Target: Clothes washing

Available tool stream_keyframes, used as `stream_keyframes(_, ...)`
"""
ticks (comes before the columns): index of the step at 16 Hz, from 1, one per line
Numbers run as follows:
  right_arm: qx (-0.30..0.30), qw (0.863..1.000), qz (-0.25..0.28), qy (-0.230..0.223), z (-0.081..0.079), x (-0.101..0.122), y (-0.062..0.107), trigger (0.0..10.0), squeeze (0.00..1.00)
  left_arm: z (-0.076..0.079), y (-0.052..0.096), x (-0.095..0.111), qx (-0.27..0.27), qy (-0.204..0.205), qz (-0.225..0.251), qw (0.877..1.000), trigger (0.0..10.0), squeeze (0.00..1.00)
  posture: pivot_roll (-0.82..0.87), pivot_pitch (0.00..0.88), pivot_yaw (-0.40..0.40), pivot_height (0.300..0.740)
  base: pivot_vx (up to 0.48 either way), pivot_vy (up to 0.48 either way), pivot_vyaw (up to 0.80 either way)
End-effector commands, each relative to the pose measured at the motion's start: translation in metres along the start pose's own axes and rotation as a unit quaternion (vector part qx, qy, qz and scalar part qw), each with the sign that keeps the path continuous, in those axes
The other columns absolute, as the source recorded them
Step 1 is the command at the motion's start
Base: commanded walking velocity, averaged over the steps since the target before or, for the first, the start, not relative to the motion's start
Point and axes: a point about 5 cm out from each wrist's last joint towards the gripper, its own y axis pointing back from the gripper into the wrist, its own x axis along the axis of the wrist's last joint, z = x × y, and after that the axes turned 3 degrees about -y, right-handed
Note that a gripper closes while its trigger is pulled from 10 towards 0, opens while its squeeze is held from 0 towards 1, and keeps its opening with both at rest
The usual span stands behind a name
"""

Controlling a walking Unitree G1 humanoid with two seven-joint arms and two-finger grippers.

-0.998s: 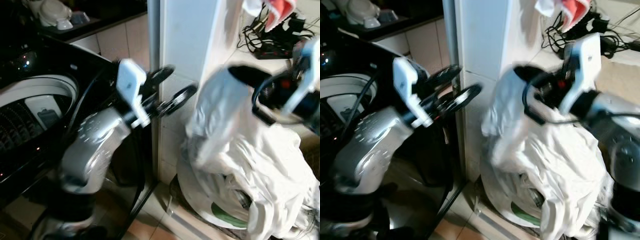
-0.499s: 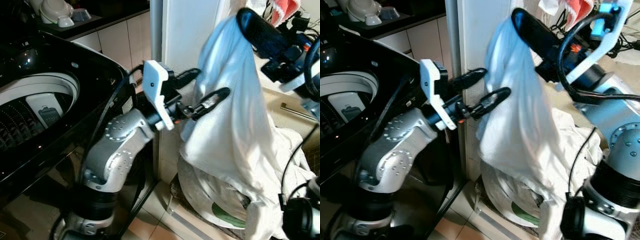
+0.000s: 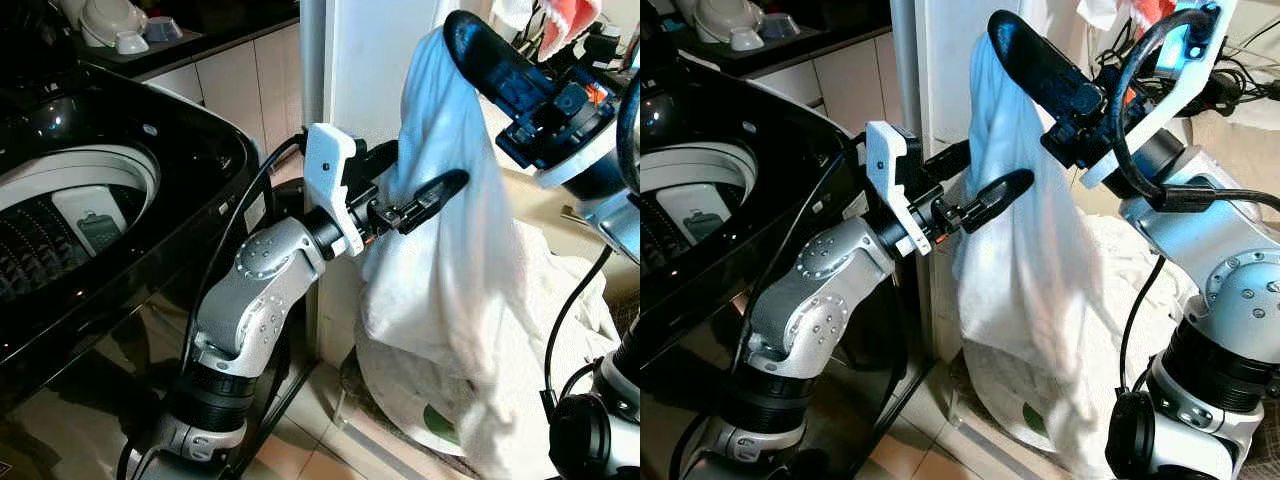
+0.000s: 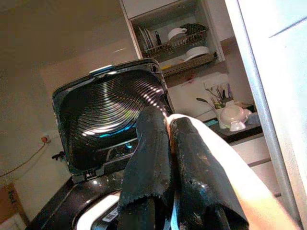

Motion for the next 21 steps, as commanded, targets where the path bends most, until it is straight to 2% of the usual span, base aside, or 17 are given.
stream_keyframes(1,0.021,1.0,0.002,0.011,-0.01,0.003,-0.001,0.0,0.0,0.001,-0.002,0.002,-0.004,-0.002,0.005,1.0,7.0,0.0,-0.14,0.0,0.005,0.74,0.0,0.0,0.0)
stream_keyframes(2,0.017,1.0,0.0,0.007,-0.01,0.003,-0.001,0.0,0.0,0.001,0.0,0.001,-0.009,0.001,0.002,1.0,0.0,0.0,-0.14,0.0,0.006,0.74,0.0,0.0,0.0)
stream_keyframes(14,-0.007,1.0,-0.026,0.009,-0.007,-0.006,0.002,0.0,0.0,0.003,0.002,-0.003,-0.018,0.004,-0.005,1.0,0.0,0.0,-0.14,0.0,0.005,0.74,0.0,0.0,0.0)
stream_keyframes(16,-0.01,0.999,-0.029,0.008,-0.007,-0.007,0.002,0.0,0.0,0.0,0.002,-0.006,0.002,0.003,-0.03,1.0,0.0,0.0,-0.14,0.0,0.005,0.74,0.0,0.0,0.0)
stream_keyframes(19,-0.015,0.999,-0.033,0.009,-0.006,-0.008,0.003,0.0,0.0,-0.007,0.001,-0.002,0.024,-0.009,-0.034,0.999,0.0,0.0,-0.13,0.0,0.006,0.74,0.0,0.0,0.0)
stream_keyframes(20,-0.019,0.999,-0.035,0.01,-0.004,-0.009,0.002,0.0,0.0,-0.009,0.002,-0.004,0.024,-0.002,-0.039,0.999,0.0,0.0,-0.13,0.0,0.006,0.74,0.0,0.0,0.0)
stream_keyframes(21,-0.023,0.999,-0.037,0.012,-0.004,-0.009,0.002,1.4,0.0,-0.012,0.004,-0.005,0.029,-0.005,-0.045,0.999,0.0,0.0,-0.13,0.0,0.007,0.74,0.0,0.0,0.0)
